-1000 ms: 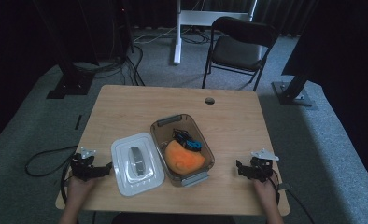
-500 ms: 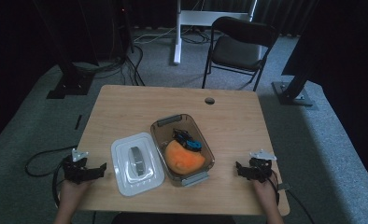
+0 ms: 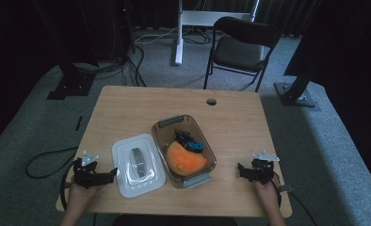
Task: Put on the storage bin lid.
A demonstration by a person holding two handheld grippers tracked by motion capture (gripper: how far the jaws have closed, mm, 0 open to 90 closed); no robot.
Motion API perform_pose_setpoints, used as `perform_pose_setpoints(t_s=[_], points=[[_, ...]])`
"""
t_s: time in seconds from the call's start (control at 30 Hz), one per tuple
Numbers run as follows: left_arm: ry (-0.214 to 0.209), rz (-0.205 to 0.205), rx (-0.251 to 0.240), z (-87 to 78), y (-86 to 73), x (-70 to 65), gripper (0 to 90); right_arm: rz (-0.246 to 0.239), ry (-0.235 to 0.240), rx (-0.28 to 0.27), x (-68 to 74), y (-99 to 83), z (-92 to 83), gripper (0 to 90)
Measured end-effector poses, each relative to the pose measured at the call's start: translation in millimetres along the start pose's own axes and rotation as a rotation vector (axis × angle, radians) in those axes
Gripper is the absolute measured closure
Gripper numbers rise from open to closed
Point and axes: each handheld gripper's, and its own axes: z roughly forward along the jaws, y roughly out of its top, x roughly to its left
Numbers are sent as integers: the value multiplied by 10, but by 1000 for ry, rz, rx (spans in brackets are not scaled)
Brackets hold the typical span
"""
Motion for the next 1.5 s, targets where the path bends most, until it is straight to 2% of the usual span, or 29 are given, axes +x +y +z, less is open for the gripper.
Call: perform_pose_setpoints(t_s=[0.1,0.3,0.4,0.47,0.6,0.63,0.67,0.8,0.97,1.1,1.23,1.5], points=[[-14,18,15,37,25,-63,3,5,5,1,-6,0,3,120],[-69,29,39,74,59,-179,3,19,10,7,-22,2,7,119],[-75,46,52,97,79,-237,3,24,15,9,-29,2,10,119],[-92,44,58,113,99,-257,3,31,21,12,-38,4,13,119],[-99,49,61,121,122,-281,3,27,26,12,-39,5,14,120],[-115,52,60,131,158,-347,3,26,27,12,-39,5,15,120],[-111,55,60,137,166,-366,3,26,27,12,-39,5,15,120],[-129,38,66,170,189,-417,3,26,27,12,-39,5,15,120],[-124,52,78,211,224,-502,3,26,27,12,-39,5,15,119],[-122,44,90,260,250,-556,3,26,27,12,-39,5,15,119],[-105,53,101,304,269,-614,3,26,28,12,-40,5,15,119],[-80,23,106,365,325,-678,14,31,26,12,-40,7,18,119]])
